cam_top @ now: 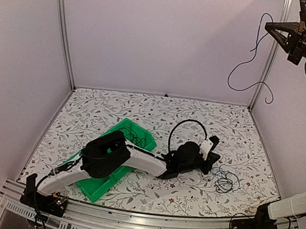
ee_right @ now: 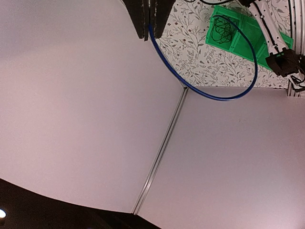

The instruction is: Untangle the cables

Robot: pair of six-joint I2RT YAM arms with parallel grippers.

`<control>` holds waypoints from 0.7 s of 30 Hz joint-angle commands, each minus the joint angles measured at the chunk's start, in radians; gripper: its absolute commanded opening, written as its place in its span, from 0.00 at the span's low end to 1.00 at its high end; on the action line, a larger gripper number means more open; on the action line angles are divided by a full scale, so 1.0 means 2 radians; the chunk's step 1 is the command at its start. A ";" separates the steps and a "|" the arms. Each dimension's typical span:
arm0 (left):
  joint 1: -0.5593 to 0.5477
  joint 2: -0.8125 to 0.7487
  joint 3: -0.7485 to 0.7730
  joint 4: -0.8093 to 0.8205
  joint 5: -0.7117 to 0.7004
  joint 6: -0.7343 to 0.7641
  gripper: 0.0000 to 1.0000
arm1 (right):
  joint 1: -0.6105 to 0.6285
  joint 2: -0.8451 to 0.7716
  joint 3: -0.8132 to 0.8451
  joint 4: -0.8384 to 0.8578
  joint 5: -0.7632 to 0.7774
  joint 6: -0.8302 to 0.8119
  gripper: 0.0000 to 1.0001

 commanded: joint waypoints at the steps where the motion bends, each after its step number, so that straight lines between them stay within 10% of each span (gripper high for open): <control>1: -0.008 0.001 -0.002 -0.011 0.009 -0.002 0.03 | -0.002 0.022 0.036 -0.001 0.002 0.006 0.00; 9: -0.009 -0.132 -0.162 0.061 0.003 0.014 0.42 | -0.002 0.012 -0.054 0.017 0.001 0.004 0.00; 21: -0.011 -0.347 -0.359 0.040 -0.083 -0.002 0.55 | 0.002 0.011 -0.158 0.059 0.000 -0.003 0.00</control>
